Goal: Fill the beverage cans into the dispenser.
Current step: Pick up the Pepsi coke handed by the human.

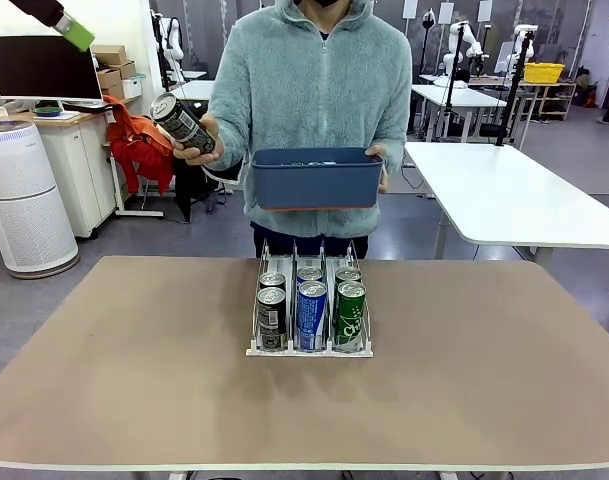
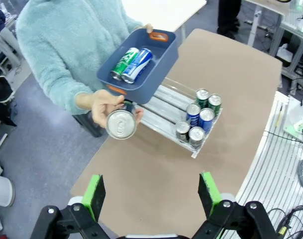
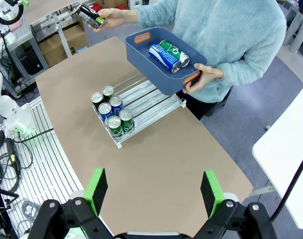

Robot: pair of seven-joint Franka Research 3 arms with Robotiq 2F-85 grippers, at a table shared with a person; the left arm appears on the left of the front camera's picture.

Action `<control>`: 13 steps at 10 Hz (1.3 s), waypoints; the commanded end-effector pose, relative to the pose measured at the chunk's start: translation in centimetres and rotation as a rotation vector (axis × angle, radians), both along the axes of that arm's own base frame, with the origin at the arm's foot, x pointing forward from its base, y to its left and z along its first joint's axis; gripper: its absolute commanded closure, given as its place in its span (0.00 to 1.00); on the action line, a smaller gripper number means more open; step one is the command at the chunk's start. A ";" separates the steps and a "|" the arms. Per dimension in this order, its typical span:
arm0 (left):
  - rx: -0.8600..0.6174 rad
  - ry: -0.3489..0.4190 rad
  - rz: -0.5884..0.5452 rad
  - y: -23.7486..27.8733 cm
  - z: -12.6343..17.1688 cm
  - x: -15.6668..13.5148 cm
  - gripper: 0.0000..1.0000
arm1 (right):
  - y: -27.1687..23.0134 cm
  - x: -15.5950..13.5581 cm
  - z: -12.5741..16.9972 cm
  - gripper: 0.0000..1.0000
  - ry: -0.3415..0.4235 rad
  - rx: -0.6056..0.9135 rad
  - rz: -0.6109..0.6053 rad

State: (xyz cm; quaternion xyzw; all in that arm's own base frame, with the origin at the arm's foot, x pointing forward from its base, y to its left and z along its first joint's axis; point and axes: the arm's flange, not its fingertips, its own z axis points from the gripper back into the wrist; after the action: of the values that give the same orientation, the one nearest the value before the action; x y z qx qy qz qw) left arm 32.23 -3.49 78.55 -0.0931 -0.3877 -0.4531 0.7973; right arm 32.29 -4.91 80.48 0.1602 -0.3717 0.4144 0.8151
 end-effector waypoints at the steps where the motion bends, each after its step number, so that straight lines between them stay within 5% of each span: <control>1: 0.061 -0.047 0.104 -0.7 -0.5 0.4 0.00 | 0.1 -0.1 0.0 0.00 0.001 -0.002 0.002; 4: 0.122 -0.104 0.084 -1.6 -2.8 2.9 0.00 | 0.1 -0.1 0.0 0.00 0.001 -0.002 0.002; 9: 0.069 -0.063 0.051 -3.3 -5.8 5.6 0.00 | 0.1 -0.1 0.0 0.00 0.001 -0.002 0.002; 13: 0.106 -0.067 0.053 -3.4 -5.4 5.3 0.00 | 0.1 -0.1 0.0 0.00 0.001 -0.002 0.002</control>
State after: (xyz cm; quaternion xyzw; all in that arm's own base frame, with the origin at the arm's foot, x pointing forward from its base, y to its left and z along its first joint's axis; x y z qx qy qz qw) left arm 37.63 -6.83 73.03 -0.0292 -0.3922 -0.4539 0.7995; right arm 32.29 -4.92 80.55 0.1598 -0.3721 0.4143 0.8150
